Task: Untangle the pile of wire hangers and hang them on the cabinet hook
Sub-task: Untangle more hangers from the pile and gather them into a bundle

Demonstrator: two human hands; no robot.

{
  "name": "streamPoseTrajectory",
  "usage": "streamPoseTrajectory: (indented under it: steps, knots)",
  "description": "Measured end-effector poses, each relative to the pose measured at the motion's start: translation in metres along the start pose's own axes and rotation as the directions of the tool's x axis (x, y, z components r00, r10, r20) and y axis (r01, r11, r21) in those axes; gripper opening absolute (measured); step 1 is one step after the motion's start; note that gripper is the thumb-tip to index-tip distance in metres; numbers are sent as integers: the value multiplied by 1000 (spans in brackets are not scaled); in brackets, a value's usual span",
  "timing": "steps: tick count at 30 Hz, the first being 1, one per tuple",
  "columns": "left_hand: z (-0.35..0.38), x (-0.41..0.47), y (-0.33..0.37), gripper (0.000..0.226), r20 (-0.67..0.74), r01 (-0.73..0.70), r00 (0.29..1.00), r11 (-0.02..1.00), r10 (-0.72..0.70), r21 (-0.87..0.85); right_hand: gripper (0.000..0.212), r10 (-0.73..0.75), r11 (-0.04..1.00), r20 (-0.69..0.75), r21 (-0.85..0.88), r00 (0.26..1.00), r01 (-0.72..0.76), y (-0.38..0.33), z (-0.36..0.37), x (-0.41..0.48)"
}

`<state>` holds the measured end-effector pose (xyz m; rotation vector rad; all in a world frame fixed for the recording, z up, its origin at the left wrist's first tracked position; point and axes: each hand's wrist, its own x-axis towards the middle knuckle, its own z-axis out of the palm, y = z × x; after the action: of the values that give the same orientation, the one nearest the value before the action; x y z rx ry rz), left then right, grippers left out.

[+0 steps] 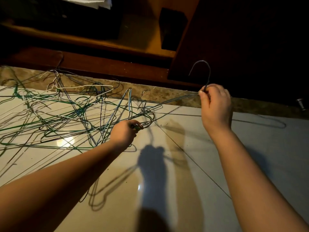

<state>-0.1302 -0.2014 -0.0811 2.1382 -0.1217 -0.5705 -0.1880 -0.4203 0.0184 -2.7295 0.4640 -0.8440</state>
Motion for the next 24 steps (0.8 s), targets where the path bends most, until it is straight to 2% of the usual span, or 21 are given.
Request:
streamPoseTrajectory:
  steps: [2, 6, 8, 11, 14, 16, 20, 24]
  knots:
    - [1, 1, -2, 19, 21, 1, 1000, 999, -1, 41, 23, 3, 1000, 60, -1, 998, -3, 1, -5, 10]
    - [3, 0, -4, 17, 32, -2, 1000, 999, 0, 48, 18, 100, 994, 265, 23, 959, -110, 3, -5, 22]
    - [0, -1, -4, 18, 27, 14, 1000, 1000, -14, 23, 17, 138, 987, 297, 38, 945, -156, 5, 1, 25]
    - [-7, -4, -7, 22, 57, 38, 998, 999, -38, 7, 15, 253, 944, 302, 130, 919, -303, 16, 14, 34]
    - [-19, -10, -12, 23, 125, 43, 991, 999, -47, 33, 11, 383, 812, 466, 242, 798, -531, 25, 25, 46]
    - [-25, -14, -14, 18, 161, 35, 986, 999, -41, 41, 17, 370, 755, 555, 287, 745, -590, 27, 31, 48]
    - [-30, -17, -16, 20, 164, 21, 986, 1000, -24, 19, 19, 331, 702, 588, 369, 738, -609, 26, 48, 35]
    - [-36, -19, -15, 24, 162, 14, 987, 1000, -9, -28, 31, 404, 650, 533, 404, 744, -643, 31, 77, 16]
